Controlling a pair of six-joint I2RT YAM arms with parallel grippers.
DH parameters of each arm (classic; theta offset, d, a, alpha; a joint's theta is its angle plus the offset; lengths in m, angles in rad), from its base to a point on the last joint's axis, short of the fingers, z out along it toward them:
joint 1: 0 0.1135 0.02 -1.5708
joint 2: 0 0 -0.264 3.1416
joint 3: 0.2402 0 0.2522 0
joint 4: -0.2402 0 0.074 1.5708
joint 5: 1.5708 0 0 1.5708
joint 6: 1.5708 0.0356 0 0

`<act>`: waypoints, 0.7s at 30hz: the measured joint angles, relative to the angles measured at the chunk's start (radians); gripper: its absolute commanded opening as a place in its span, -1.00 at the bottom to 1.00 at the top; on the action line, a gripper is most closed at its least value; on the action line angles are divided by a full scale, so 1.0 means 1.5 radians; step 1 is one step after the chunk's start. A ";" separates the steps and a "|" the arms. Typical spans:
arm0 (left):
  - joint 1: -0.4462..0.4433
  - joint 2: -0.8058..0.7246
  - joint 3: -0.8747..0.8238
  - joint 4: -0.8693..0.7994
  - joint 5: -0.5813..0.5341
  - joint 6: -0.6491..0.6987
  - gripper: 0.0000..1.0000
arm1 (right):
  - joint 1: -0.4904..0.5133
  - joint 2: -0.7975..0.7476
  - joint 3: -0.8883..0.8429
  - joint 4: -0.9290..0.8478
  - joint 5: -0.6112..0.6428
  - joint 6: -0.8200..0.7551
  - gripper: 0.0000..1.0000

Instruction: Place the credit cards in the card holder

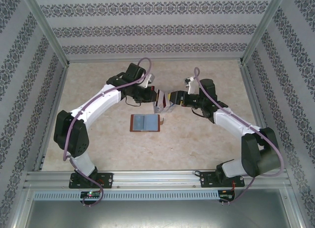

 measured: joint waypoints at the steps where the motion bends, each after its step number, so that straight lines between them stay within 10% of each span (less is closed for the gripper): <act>1: 0.000 -0.001 0.000 -0.001 -0.008 0.000 -1.00 | 0.002 0.000 0.001 -0.004 0.000 -0.002 0.13; 21: 0.022 -0.027 -0.107 0.042 0.020 -0.296 -1.00 | 0.332 -0.025 -0.004 -0.081 0.412 -0.485 0.13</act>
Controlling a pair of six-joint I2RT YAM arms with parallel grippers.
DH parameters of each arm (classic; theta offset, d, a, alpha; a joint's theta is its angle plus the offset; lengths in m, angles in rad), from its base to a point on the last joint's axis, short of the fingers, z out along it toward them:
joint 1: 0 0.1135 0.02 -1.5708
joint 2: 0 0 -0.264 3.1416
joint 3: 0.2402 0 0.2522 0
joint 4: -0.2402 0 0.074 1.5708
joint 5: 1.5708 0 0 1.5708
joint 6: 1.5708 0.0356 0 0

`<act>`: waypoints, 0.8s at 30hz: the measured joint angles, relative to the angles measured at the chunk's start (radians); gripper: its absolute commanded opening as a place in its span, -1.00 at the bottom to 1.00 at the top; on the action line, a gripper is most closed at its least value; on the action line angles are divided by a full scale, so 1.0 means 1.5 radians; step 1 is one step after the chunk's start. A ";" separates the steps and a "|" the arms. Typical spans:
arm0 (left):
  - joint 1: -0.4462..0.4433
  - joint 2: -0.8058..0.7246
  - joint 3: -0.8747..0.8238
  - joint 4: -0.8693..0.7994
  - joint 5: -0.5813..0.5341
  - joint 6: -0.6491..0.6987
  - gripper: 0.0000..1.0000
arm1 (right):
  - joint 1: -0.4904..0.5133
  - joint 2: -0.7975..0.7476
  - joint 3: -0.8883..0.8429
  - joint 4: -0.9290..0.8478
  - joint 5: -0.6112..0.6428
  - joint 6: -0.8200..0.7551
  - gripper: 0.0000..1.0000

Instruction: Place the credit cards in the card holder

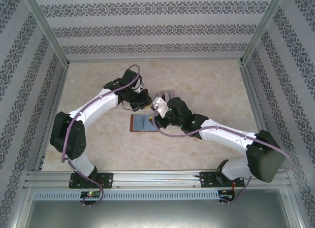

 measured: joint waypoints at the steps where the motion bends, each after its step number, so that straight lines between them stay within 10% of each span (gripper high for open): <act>1: 0.000 0.000 -0.008 0.007 0.007 -0.014 -1.00 | 0.000 0.008 0.000 0.000 0.016 -0.013 0.13; 17: 0.000 -0.001 -0.044 0.066 0.041 -0.106 -1.00 | 0.032 0.054 0.021 0.026 0.168 -0.134 -0.98; 24: 0.004 -0.002 -0.052 0.083 0.045 -0.135 -1.00 | 0.035 0.057 0.011 0.049 0.192 -0.158 -1.00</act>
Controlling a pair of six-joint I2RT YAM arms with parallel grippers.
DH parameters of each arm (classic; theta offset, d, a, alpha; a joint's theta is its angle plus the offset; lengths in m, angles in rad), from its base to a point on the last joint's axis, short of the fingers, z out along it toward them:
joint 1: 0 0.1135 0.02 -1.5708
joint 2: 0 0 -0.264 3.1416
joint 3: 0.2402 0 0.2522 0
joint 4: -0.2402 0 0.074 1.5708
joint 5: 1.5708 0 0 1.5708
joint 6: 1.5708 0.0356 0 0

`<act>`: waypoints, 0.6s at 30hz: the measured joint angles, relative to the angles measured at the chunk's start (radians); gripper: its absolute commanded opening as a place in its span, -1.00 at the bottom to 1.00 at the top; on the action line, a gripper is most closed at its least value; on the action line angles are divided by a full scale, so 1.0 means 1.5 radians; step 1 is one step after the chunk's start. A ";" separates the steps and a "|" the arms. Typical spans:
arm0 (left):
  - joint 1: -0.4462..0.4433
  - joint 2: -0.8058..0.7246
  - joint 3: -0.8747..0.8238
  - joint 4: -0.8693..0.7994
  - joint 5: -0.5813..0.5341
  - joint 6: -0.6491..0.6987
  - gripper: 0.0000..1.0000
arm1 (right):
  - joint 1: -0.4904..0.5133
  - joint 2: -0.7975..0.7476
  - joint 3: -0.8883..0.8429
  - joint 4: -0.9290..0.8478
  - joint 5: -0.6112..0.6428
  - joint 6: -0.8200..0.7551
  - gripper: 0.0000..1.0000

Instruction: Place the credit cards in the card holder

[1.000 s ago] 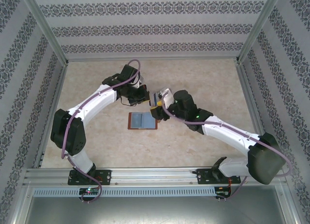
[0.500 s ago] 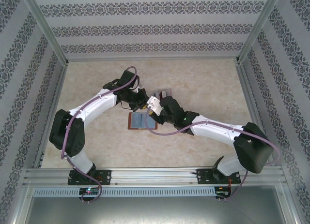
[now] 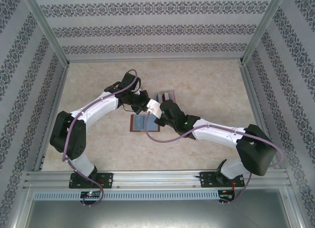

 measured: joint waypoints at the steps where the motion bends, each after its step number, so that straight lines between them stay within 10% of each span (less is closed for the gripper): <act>1: 0.000 0.000 0.000 0.002 -0.001 -0.002 -0.96 | 0.000 0.000 -0.005 0.010 0.002 -0.001 -1.00; 10: 0.006 -0.016 -0.001 -0.002 0.008 0.016 0.97 | -0.002 -0.004 -0.040 0.036 0.012 0.021 -1.00; 18: 0.068 -0.142 -0.073 0.042 -0.010 0.063 0.99 | -0.061 -0.064 -0.060 0.065 -0.089 0.249 -1.00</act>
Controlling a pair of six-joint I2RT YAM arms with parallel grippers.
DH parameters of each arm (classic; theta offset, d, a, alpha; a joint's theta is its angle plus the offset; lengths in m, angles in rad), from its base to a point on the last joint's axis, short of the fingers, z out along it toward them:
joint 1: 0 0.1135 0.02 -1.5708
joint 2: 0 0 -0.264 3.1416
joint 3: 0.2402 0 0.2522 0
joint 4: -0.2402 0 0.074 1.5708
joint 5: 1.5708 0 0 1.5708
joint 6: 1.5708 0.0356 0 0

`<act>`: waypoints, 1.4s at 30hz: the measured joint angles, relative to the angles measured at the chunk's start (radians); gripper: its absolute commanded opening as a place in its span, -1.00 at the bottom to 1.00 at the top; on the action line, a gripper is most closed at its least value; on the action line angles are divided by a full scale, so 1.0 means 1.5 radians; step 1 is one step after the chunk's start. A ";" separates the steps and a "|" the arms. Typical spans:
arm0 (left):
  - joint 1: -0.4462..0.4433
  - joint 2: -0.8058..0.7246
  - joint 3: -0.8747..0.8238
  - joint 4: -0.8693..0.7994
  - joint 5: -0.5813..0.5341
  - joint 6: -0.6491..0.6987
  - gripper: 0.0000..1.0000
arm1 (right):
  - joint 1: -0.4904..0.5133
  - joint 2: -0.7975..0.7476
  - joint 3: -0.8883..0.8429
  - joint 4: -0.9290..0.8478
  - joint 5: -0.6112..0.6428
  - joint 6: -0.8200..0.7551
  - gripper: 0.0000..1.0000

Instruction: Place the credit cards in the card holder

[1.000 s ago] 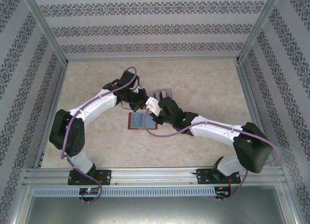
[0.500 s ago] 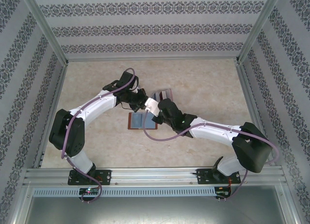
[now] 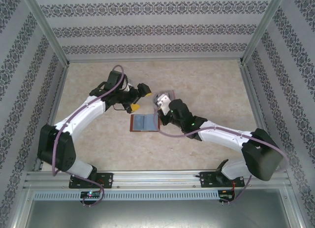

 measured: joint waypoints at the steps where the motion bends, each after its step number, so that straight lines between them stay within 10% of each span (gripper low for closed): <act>1: 0.008 -0.022 -0.020 0.022 0.000 0.005 0.99 | -0.017 -0.013 -0.001 0.011 -0.018 0.047 -1.00; 17: 0.081 -0.062 -0.183 0.451 0.106 0.002 0.58 | -0.156 0.064 -0.009 0.350 -0.314 0.682 -1.00; 37: 0.081 -0.048 -0.186 0.515 0.134 -0.035 -0.60 | -0.148 0.198 0.016 0.593 -0.353 0.892 -1.00; 42: 0.081 -0.048 -0.181 0.507 0.136 -0.013 -1.00 | -0.149 0.227 0.016 0.627 -0.356 0.921 -0.49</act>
